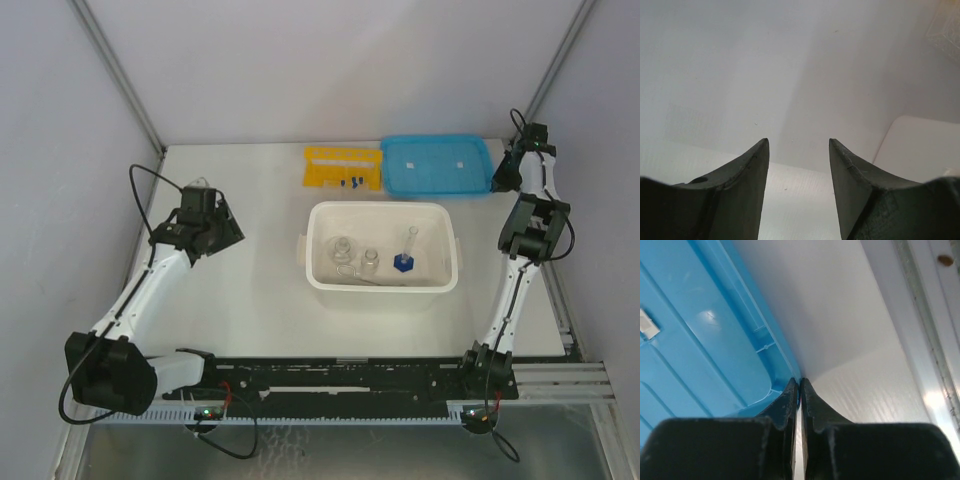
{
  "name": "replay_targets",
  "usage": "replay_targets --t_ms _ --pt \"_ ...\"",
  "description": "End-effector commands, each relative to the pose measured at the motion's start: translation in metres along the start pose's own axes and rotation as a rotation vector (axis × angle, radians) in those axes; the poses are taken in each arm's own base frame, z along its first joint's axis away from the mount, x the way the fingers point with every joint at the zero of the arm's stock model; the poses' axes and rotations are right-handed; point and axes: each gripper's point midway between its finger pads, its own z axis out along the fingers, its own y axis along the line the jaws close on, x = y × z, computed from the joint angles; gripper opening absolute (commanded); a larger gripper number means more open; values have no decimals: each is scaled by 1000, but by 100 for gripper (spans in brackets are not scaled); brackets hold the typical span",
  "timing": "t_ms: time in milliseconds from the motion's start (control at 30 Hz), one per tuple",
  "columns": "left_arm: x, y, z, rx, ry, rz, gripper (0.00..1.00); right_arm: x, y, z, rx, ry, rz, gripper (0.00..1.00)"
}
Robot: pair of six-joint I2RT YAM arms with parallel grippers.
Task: Organize the chemistry lab equipment
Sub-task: Pick up the storage box lid at the center of the board.
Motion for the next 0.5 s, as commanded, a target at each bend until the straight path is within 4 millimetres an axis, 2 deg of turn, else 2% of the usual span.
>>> replay_targets --t_ms 0,200,467 --pt "-14 -14 -8 69 -43 -5 56 -16 6 -34 -72 -74 114 0" --pt "-14 -23 -9 110 -32 -3 54 -41 20 -88 -147 -184 217 0" --pt "-15 -36 -20 193 -52 23 54 -94 24 -170 -153 -403 251 0"
